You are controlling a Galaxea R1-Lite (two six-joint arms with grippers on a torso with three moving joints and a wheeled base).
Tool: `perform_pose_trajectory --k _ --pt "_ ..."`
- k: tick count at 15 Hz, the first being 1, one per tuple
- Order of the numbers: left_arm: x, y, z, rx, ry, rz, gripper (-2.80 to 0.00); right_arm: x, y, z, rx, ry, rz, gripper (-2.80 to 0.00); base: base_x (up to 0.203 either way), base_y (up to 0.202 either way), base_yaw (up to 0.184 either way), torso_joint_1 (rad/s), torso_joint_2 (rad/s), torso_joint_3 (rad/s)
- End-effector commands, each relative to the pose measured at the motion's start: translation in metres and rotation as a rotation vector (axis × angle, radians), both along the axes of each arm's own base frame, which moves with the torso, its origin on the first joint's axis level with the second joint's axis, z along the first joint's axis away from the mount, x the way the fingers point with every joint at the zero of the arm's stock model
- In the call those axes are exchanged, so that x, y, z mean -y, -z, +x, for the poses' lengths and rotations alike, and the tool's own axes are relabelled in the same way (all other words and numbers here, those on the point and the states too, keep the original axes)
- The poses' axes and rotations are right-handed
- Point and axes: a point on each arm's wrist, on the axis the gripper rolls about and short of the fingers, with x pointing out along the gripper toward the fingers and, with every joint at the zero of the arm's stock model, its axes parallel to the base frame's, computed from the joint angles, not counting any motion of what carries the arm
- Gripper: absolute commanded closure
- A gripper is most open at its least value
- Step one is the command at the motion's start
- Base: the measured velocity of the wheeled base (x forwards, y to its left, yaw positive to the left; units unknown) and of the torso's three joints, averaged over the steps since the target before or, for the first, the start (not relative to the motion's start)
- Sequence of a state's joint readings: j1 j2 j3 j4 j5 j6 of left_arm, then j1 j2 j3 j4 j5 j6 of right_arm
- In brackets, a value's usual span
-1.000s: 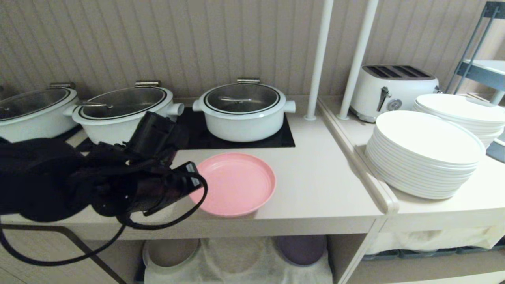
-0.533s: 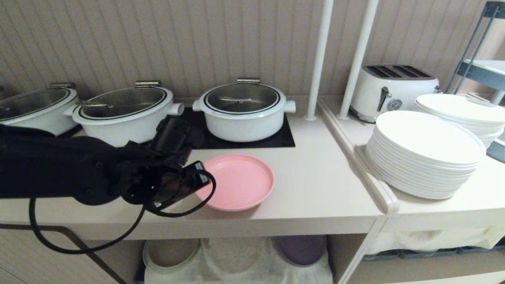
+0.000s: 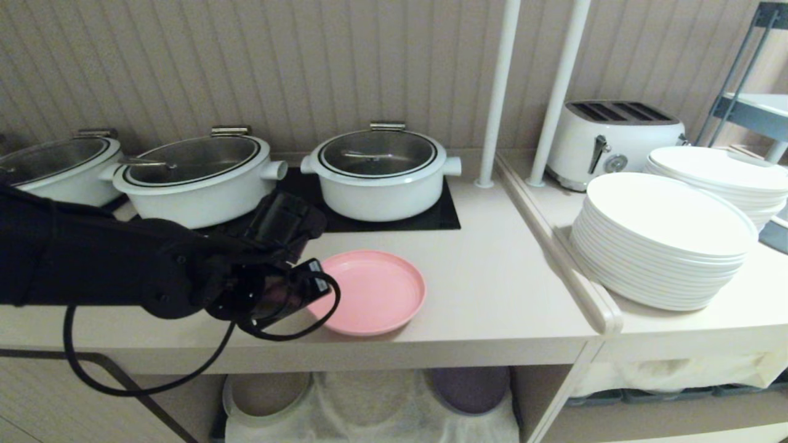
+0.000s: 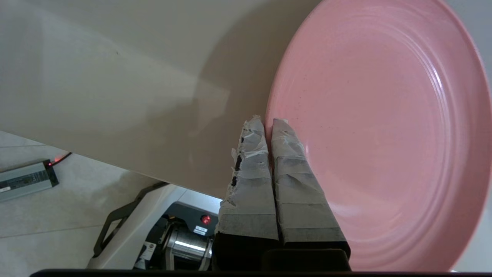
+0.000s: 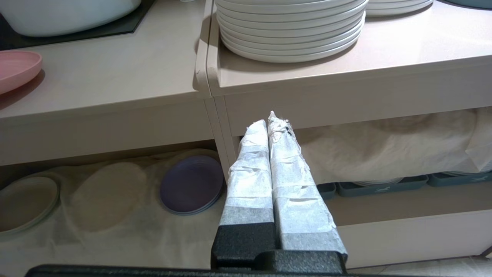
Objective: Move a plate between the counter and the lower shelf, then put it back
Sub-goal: Put the plate
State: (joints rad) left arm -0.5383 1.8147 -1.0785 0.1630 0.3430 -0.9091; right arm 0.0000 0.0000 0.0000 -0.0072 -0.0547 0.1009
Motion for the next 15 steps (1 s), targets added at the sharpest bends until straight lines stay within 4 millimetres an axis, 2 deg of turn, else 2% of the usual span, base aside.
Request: perform_pose_trajectory --k 1,15 --pt "0.0005 0.0014 -0.0001 -0.004 -0.003 0.001 0.0 0.0 0.0 0.0 0.0 0.0 0.0 0.0 0.0 0.0 0.0 0.0 0.0 0.0" --pt "0.0024 0.0094 0.004 -0.014 -0.018 0.024 0.0 0.0 0.0 0.0 0.0 0.0 0.0 0.0 0.0 0.0 0.0 0.0 0.0 0.0"
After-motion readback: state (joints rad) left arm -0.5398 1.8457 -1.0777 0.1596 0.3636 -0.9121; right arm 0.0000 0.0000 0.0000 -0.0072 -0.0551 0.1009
